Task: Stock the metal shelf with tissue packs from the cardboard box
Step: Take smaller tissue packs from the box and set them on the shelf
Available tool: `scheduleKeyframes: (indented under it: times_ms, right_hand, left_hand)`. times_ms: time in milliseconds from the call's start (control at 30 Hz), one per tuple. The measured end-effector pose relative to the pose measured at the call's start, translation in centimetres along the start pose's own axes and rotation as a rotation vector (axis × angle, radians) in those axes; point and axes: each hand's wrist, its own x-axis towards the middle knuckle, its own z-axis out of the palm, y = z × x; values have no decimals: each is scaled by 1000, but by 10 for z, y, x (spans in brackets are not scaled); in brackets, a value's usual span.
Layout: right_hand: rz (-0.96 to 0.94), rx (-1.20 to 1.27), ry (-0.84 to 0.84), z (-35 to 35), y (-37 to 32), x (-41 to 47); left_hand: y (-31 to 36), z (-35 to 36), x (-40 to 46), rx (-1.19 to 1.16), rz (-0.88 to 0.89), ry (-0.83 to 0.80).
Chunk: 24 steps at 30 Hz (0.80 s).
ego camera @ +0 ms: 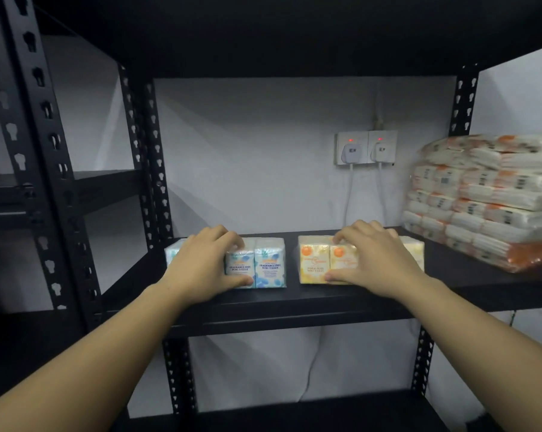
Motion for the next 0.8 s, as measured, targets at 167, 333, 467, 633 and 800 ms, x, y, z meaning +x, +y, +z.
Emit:
scheduleKeyframes:
  times_ms: [167, 333, 467, 633, 800]
  right_hand:
    - [4, -12, -8, 0, -7, 3]
    - [0, -19, -58, 4, 1, 1]
    - [-35, -73, -90, 4, 5, 1]
    - [-2, -144, -113, 10, 21, 7]
    - [14, -161, -162, 20, 42, 31]
  left_hand:
    - [-5, -7, 9, 33, -34, -91]
    - [-9, -3, 4, 118, -98, -186]
    - [-4, -2, -1, 133, -91, -153]
    - [-4, 3, 7, 135, -97, -155]
    - [0, 17, 28, 151, -103, -180]
